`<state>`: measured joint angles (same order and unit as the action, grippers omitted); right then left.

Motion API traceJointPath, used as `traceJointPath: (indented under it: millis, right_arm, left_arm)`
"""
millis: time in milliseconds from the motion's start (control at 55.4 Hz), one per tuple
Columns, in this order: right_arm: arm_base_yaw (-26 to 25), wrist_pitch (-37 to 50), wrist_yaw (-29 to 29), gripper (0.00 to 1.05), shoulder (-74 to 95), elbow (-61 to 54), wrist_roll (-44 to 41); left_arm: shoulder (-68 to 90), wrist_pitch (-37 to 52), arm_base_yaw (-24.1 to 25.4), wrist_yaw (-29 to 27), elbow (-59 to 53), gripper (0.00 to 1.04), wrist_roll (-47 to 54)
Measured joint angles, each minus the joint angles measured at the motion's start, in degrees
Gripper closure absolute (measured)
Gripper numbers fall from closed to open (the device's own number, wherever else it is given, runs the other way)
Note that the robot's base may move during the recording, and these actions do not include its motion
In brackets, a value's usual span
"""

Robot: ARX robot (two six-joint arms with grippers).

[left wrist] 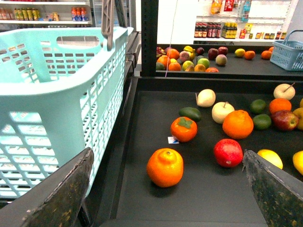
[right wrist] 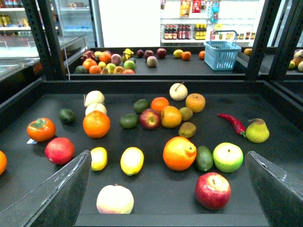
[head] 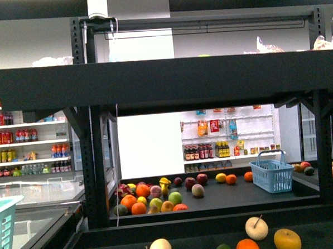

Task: Pick lemon from shelf

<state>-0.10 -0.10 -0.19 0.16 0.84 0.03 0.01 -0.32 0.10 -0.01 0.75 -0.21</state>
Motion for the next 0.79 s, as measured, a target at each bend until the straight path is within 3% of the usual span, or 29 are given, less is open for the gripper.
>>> traceJointPath:
  millis: [578,668,794]
  right_arm:
    - [0.0,0.02,0.02,0.07,0.0,0.0,-0.02]
    - [0.0,0.02,0.04,0.07,0.0,0.0,-0.02]
    - [0.0,0.02,0.02,0.07,0.0,0.0,-0.02]
  left_arm:
    - [0.0,0.0,0.0,0.0,0.0,0.08,-0.02]
    - [3.67,-3.39,-1.31,-4.33,1.42,0.08,-6.16]
    - [15.19,2.54,-0.7,-0.76,5.27,0.08,-15.21]
